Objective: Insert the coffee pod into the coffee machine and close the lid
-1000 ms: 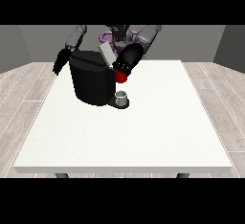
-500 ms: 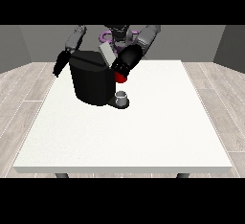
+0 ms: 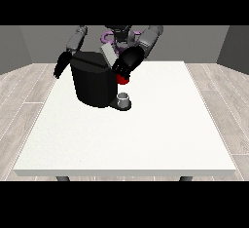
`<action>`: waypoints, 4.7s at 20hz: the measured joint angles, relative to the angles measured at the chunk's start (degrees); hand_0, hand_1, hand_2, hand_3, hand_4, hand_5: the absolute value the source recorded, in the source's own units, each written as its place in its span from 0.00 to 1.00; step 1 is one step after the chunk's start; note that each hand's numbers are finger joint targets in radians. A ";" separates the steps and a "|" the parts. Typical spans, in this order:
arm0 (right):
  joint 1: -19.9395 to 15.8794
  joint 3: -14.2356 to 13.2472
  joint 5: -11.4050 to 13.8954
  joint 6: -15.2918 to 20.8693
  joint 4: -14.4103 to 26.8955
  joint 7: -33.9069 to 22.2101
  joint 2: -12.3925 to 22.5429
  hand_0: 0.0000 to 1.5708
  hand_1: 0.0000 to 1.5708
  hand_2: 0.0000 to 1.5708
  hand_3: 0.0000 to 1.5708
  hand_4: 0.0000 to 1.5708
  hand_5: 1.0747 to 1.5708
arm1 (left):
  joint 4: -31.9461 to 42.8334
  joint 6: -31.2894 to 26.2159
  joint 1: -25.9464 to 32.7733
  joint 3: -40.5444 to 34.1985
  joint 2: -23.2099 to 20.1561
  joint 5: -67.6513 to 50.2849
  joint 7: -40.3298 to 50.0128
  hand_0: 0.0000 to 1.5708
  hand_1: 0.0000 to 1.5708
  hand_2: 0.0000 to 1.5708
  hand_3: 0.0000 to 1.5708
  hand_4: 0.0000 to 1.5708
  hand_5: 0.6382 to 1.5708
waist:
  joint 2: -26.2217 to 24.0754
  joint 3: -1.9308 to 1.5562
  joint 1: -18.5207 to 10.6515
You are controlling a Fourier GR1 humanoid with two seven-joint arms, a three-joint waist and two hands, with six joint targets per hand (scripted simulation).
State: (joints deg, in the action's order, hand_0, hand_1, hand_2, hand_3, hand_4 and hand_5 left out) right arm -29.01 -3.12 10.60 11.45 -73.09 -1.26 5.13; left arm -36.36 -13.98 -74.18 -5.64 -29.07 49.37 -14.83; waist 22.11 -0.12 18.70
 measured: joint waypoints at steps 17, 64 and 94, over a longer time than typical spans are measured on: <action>0.16 0.73 0.94 0.80 -0.49 -0.83 -0.72 0.00 0.00 0.00 0.00 0.00 1.00 | 0.24 2.37 0.33 0.83 -1.73 3.34 -1.82 0.00 0.00 0.23 0.16 0.00 1.00 | -0.11 -0.06 -0.07; 4.59 -8.41 -12.12 -11.73 5.80 -3.94 6.47 0.00 0.00 0.00 0.00 0.08 1.00 | -14.98 -3.09 47.14 -6.28 28.96 -36.77 1.60 0.00 0.00 0.00 0.00 0.24 1.00 | -33.44 0.09 -30.79; -11.74 -4.59 -11.48 -12.56 16.67 -1.66 4.97 0.00 0.00 0.00 0.00 0.14 1.00 | -43.63 -0.16 59.33 -2.29 24.30 -43.23 9.54 0.00 0.00 0.00 0.00 0.22 1.00 | -20.08 0.16 -28.53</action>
State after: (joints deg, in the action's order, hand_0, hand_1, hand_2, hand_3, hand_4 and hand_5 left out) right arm -40.75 -7.71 -0.89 -1.11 -56.42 -2.92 10.10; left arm -79.98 -14.14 -14.85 -7.93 -4.77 6.14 -5.29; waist 2.03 0.04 -9.83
